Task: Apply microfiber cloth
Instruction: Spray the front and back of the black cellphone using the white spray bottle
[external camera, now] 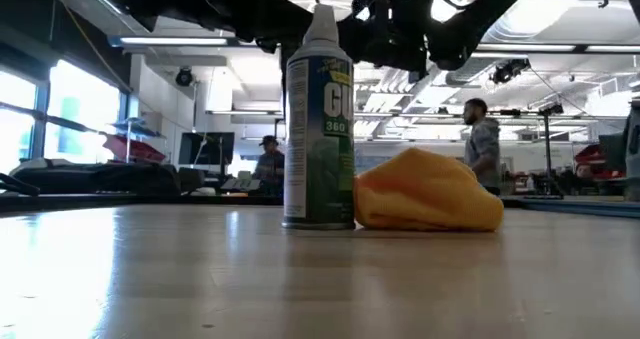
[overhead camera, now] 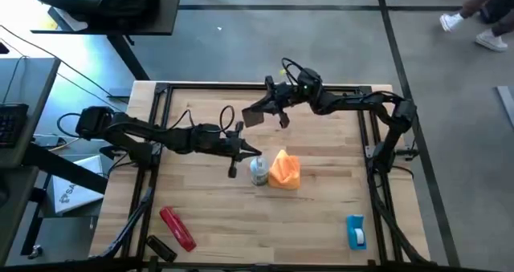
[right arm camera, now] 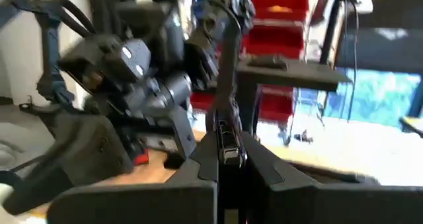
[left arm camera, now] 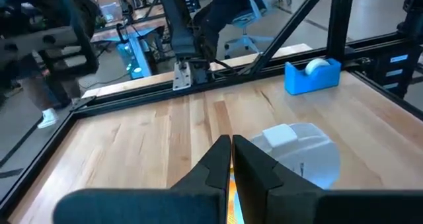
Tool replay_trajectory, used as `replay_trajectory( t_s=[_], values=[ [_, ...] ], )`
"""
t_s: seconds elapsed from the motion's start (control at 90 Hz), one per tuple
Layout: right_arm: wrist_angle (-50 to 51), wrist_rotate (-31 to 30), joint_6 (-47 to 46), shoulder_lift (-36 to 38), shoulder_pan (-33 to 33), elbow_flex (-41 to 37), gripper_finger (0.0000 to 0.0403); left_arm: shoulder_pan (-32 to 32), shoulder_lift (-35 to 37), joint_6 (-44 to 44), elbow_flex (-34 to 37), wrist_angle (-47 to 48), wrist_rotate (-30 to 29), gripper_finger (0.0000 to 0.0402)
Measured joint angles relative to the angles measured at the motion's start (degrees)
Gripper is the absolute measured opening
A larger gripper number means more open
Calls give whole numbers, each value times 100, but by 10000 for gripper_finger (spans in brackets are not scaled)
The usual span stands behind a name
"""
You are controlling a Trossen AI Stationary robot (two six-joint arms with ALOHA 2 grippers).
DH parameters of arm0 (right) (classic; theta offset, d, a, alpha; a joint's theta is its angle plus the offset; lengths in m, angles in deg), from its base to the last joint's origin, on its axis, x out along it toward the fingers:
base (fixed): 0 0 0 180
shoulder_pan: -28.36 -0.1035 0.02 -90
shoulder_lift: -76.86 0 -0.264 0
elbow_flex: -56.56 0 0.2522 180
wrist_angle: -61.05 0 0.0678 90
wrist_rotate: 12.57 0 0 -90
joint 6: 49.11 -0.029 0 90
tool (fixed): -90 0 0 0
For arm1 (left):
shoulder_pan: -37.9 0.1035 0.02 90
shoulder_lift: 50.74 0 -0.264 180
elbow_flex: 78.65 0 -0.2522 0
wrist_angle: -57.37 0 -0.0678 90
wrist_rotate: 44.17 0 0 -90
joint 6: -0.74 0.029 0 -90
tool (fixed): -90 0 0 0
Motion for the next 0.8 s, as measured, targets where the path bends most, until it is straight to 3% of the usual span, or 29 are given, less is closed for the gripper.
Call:
replay_trajectory(
  t_s=[0.267,0.6,0.8],
  values=[
    [-464,597,-778,9,0,219,1,33,-2,-46,4,2,-13,0],
    [-455,60,-915,342,95,247,1,33,-4,-47,7,1,-12,0],
    [909,38,-561,728,181,256,1,33,-9,-48,11,-34,-12,0]
  ],
)
